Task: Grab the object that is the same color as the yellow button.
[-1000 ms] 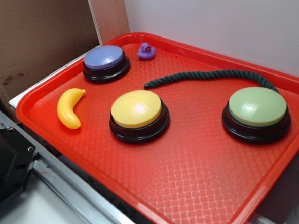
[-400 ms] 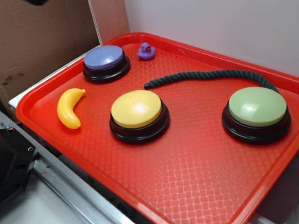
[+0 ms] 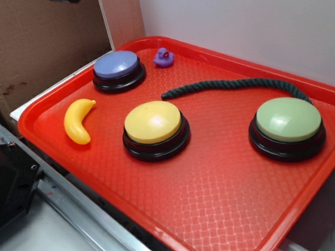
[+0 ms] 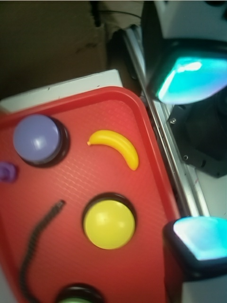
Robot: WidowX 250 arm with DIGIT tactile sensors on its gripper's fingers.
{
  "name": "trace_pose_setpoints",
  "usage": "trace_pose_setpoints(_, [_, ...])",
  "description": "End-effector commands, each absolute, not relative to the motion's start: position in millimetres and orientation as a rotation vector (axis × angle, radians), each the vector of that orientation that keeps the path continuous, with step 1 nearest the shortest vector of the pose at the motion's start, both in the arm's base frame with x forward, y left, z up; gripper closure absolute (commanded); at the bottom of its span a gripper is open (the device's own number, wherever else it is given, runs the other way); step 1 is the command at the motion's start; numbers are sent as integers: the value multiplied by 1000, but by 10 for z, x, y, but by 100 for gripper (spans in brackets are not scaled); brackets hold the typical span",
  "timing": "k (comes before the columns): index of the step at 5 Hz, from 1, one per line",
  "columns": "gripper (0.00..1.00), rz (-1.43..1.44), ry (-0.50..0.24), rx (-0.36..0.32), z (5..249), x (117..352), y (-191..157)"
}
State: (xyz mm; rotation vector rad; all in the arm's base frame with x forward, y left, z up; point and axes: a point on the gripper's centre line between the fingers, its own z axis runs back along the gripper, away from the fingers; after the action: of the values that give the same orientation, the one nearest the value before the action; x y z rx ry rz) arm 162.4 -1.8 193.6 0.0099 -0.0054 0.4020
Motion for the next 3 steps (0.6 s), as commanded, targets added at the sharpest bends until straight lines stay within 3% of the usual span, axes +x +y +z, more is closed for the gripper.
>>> trace_pose_setpoints(1, [0, 297, 19, 2, 1425, 1760, 188])
trace_pose_setpoints(2, [0, 284, -5, -6, 1157, 1928, 384])
trace_pose_setpoints(3, [0, 321, 69, -37, 884, 1940, 532])
